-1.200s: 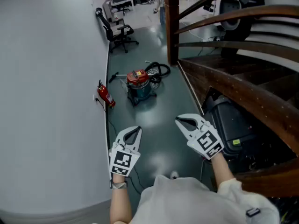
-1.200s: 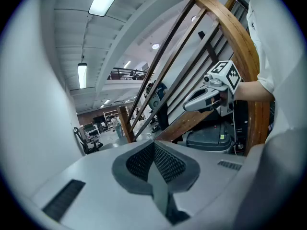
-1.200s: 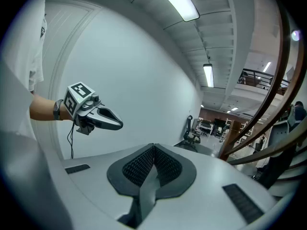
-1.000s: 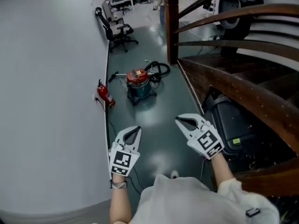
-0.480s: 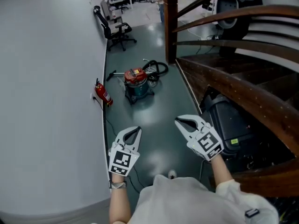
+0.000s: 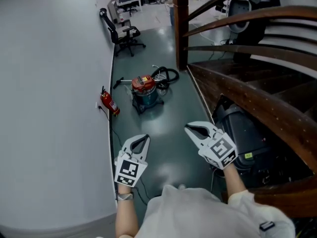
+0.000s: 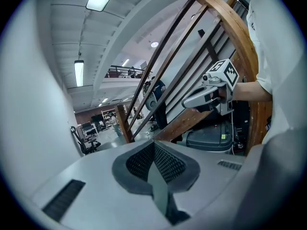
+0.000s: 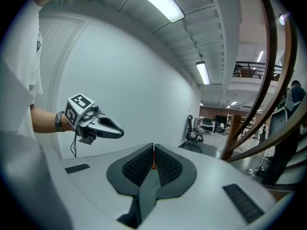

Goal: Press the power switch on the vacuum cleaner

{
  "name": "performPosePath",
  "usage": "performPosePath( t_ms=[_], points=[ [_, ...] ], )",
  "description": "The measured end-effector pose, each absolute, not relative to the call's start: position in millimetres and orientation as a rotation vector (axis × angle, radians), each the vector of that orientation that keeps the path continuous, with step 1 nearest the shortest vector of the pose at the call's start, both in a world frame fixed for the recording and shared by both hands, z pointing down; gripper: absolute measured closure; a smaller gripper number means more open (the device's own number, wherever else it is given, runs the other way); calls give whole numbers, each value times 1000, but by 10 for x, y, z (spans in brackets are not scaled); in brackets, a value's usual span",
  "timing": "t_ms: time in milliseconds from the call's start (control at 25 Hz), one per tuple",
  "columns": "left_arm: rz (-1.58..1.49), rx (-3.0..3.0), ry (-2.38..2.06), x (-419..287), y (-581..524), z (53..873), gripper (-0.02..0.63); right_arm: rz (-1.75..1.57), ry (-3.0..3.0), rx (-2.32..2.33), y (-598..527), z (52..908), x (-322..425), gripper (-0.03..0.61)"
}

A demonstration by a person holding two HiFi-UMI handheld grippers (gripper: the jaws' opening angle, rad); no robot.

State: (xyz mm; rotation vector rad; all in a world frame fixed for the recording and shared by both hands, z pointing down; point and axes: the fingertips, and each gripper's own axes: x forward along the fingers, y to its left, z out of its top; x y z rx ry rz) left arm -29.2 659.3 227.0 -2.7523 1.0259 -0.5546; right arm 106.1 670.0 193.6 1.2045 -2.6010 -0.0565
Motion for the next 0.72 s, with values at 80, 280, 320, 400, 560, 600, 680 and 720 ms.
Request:
performPosePath(
  t_ms=[80,280,320,400,560,600,680,720],
  points=[
    [-551,-2744,1038,-244,6539,2266,617,-65,-2606,1195,6636,1931,1120,548],
    [-551,-2723,1070,-121,6424,2236,617,-73,-2653,1183,6497,1859,1220,548],
    [-551,-2719,1074,-100,6402,2239,617,-83,-2654,1180,6463,1864,1252,548],
    [-550,-2716,1084,-60,6339,2249,617,-102,-2651,1171,6375,1873,1312,548],
    [-544,-2728,1097,-28,6204,2280,617,-70,-2675,1166,6243,1870,1349,548],
    [-540,-2728,1103,-33,6147,2283,617,-68,-2675,1161,6191,1882,1349,548],
    [-532,-2732,1109,-43,6010,2300,617,-84,-2650,1142,6055,1936,1352,548],
    [-531,-2734,1106,-44,5934,2322,617,-96,-2629,1135,5975,1981,1360,549]
  ],
)
